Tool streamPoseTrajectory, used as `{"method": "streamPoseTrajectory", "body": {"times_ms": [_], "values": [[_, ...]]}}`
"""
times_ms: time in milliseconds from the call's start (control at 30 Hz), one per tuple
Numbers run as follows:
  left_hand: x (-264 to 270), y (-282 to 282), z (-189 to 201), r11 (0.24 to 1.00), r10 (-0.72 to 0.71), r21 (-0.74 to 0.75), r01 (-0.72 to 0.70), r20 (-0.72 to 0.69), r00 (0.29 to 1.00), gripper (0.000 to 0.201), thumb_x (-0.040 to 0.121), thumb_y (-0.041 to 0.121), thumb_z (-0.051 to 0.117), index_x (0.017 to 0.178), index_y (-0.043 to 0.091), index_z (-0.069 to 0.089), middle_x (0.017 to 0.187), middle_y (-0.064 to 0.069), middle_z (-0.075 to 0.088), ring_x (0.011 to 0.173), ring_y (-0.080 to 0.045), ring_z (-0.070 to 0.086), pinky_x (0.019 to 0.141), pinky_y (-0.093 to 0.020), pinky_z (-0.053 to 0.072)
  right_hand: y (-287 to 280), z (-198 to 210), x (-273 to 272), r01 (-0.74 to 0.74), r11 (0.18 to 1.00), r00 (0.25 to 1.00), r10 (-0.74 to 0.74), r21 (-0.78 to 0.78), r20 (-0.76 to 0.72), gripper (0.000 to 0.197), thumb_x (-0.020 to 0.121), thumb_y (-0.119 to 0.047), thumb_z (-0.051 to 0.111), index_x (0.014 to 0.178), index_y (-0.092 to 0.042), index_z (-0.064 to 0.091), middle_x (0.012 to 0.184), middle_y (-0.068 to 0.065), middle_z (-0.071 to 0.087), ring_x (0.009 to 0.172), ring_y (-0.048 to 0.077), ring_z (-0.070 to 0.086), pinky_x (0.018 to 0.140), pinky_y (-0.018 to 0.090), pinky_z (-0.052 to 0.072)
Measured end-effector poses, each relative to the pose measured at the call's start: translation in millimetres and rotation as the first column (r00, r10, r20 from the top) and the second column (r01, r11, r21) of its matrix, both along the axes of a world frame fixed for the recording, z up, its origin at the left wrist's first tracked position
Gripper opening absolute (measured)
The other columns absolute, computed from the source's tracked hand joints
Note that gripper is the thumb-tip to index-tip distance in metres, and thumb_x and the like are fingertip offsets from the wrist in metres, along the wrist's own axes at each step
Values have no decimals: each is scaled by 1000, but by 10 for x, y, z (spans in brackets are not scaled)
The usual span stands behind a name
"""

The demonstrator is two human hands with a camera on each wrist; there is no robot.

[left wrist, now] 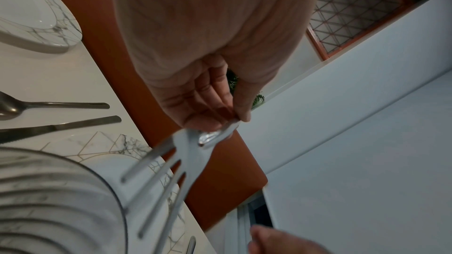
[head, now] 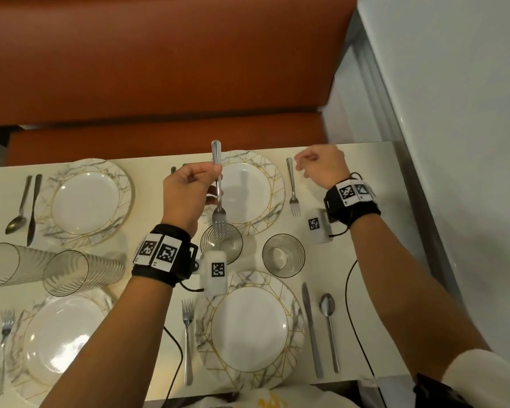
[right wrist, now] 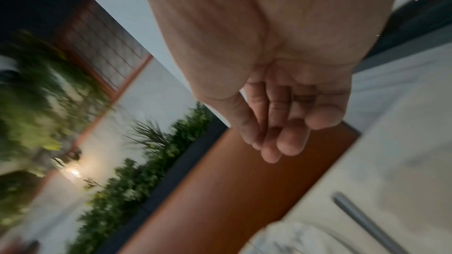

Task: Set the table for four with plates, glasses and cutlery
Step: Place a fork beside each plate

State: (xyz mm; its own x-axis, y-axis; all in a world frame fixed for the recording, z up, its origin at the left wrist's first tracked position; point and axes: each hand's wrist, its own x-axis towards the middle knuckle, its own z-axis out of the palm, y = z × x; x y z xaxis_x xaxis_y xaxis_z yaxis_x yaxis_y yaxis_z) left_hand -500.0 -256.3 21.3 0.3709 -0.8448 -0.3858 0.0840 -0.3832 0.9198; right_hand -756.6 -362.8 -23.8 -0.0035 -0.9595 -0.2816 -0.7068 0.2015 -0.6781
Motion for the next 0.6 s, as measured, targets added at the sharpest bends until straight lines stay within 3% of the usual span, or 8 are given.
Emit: {"method": "streamPoseTrajectory", "body": {"times_ms": [100, 200, 300, 400, 500, 600], "values": [[90, 128, 3, 1000, -12, -28, 12, -14, 1000, 21, 93, 20, 77, 108, 7, 75, 99, -20, 74, 75, -27, 62, 60, -33, 57, 206, 530, 214, -46, 995, 991, 57, -87, 123, 12, 97, -26, 63, 100, -23, 75, 86, -9, 76, 76, 2, 69, 70, 16, 50], [197, 288, 44, 999, -23, -46, 22, -31, 999, 21, 93, 20, 78, 108, 6, 76, 91, -11, 72, 64, -16, 60, 55, -28, 55, 510, 901, 547, -131, 982, 966, 158, -139, 204, 11, 97, -23, 64, 101, -21, 74, 86, -10, 75, 70, -7, 66, 62, 10, 50], [278, 396, 69, 998, -18, -57, 15, -64, 998, 19, 92, 19, 78, 107, 6, 76, 85, -6, 72, 57, -12, 58, 52, -26, 52, 774, 1020, 900, -257, 956, 941, 281, -142, 189, 12, 95, -22, 66, 102, -19, 75, 87, -9, 75, 69, -7, 65, 67, 17, 55], [549, 584, 117, 997, -28, -76, 20, -98, 995, 17, 91, 20, 79, 104, 9, 76, 80, -6, 72, 59, -14, 59, 54, -28, 53, 1139, 952, 1421, -367, 927, 918, 375, -80, 133, 19, 94, -32, 66, 108, -20, 73, 93, -8, 74, 75, -3, 65, 77, 24, 56], [888, 792, 138, 995, -5, -97, -5, -101, 995, 15, 92, 22, 79, 102, 11, 75, 72, 1, 70, 56, -12, 61, 54, -25, 54, 1522, 773, 1956, -374, 927, 916, 376, -36, 144, 29, 91, -44, 70, 107, -20, 73, 96, -6, 73, 80, 6, 67, 80, 33, 59], [1202, 958, 97, 994, 22, -102, -31, -92, 996, 15, 92, 22, 79, 102, 11, 75, 71, 6, 72, 58, -11, 65, 59, -27, 58, 1779, 646, 2334, -305, 952, 928, 301, -14, 221, 31, 90, -41, 73, 107, -16, 72, 92, -2, 75, 77, 12, 71, 76, 34, 61]]}}
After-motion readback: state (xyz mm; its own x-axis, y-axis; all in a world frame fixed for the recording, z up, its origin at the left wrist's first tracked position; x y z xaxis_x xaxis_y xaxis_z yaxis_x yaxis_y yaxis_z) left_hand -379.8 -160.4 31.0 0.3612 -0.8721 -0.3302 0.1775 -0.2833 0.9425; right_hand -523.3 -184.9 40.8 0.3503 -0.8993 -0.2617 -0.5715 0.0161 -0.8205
